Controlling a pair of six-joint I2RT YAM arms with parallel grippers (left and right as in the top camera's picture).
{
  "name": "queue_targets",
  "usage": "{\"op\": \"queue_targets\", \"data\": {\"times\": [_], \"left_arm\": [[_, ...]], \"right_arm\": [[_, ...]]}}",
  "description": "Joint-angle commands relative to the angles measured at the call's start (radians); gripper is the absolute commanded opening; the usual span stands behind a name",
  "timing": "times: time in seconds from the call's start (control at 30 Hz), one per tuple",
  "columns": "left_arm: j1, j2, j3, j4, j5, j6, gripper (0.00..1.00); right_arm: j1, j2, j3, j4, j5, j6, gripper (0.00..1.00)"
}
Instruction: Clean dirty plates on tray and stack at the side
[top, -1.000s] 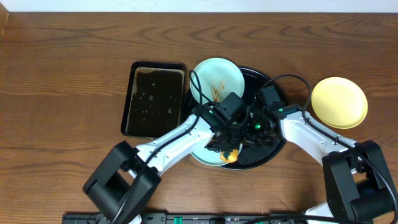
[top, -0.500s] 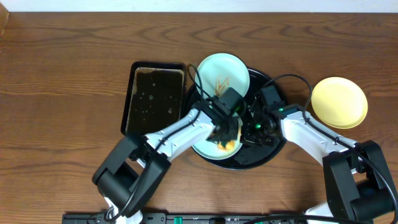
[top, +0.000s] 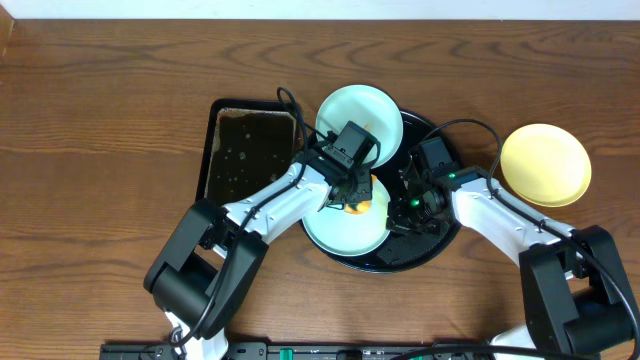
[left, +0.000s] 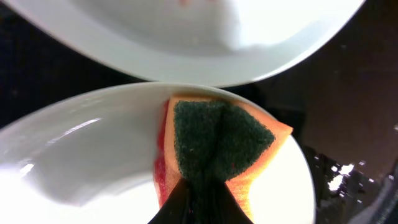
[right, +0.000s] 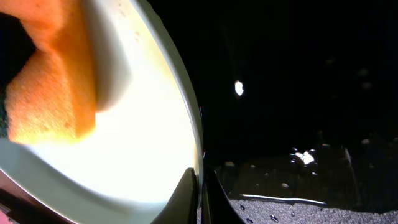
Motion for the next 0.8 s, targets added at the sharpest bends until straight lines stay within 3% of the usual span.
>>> {"op": "queue_targets", "data": {"times": [0.0, 0.27, 0.77], "left_arm": [[0.023, 0.021, 0.002, -0.044, -0.096, 0.002, 0.08], [0.048, 0.003, 0.002, -0.130, -0.095, 0.002, 0.08], [0.079, -0.275, 0.002, -0.176, -0.130, 0.067, 0.07]], "right_arm": [[0.012, 0.006, -0.004, -0.027, 0.019, -0.002, 0.01], [0.011, 0.006, -0.004, -0.033, 0.045, -0.005, 0.01], [0.011, 0.005, 0.002, -0.036, 0.097, -0.030, 0.01]]}}
